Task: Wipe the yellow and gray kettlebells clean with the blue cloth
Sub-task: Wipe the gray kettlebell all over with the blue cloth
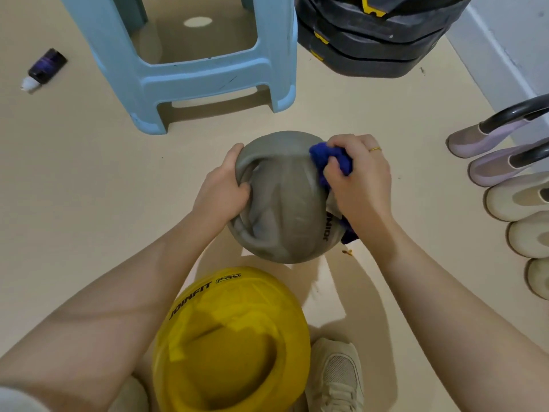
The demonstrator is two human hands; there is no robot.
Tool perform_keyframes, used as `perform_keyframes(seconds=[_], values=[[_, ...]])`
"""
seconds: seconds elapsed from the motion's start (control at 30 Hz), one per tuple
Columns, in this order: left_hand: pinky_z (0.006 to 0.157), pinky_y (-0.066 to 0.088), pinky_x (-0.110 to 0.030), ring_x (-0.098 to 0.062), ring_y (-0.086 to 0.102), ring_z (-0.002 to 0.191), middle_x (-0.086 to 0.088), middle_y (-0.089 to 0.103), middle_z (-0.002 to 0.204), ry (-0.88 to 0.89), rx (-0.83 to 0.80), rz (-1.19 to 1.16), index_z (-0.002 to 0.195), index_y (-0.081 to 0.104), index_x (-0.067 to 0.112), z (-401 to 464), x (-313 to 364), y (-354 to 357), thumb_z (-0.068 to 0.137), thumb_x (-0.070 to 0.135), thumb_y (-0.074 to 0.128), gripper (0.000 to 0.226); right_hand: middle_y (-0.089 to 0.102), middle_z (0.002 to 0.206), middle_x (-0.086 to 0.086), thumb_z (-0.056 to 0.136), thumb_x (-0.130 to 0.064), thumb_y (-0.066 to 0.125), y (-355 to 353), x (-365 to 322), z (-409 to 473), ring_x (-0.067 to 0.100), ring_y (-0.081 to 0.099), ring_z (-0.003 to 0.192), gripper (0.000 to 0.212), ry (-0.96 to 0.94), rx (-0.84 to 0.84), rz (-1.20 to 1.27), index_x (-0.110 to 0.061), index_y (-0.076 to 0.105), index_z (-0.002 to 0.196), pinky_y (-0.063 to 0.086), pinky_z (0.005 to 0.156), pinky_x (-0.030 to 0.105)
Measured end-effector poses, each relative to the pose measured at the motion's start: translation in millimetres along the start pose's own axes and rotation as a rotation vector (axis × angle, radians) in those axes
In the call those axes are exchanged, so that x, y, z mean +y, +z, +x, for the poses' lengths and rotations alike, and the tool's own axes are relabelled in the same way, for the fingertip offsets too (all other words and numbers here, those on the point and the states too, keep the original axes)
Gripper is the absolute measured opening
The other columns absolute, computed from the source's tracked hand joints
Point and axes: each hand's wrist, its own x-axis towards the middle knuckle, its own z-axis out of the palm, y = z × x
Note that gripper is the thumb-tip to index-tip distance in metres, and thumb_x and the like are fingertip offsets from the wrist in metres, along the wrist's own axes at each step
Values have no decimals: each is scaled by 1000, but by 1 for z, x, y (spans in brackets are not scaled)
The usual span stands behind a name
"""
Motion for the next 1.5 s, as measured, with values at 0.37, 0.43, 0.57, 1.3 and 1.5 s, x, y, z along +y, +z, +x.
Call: perform_keyframes(seconds=[0.37,0.43,0.57,1.3,1.5], values=[[71,45,-34,-28,59,80,-5,59,92,-40,13,-84,135,32,32,-2,-19,-3,83,5,45,60,54,100,-6,81,-11,51,12,-7,17,10,50,91,31,136,-91,9,-29,69,98,37,77,16],[70,41,-32,-25,57,80,-3,58,94,-35,26,-94,137,30,33,-5,-18,-2,84,4,44,62,54,101,-4,82,-9,48,9,-2,19,13,51,94,34,150,-115,25,-30,70,98,38,79,21],[73,39,-30,-27,57,84,-4,59,96,-19,42,-111,138,30,33,-14,-30,-3,83,1,46,65,54,94,-5,83,-6,48,5,-7,16,13,51,88,34,-107,-313,-1,-23,70,102,44,78,25],[70,54,-45,-28,60,67,-2,57,75,-92,110,-73,127,37,27,5,-32,0,85,4,42,48,59,98,1,78,-11,49,13,8,33,15,53,91,27,-152,-261,22,-24,64,96,46,80,28],[72,54,-45,-34,60,73,-5,56,78,-179,94,-83,118,39,25,26,-20,0,83,9,41,38,59,93,1,73,-13,46,14,5,28,19,55,85,26,-127,-143,3,-20,62,92,47,74,35]])
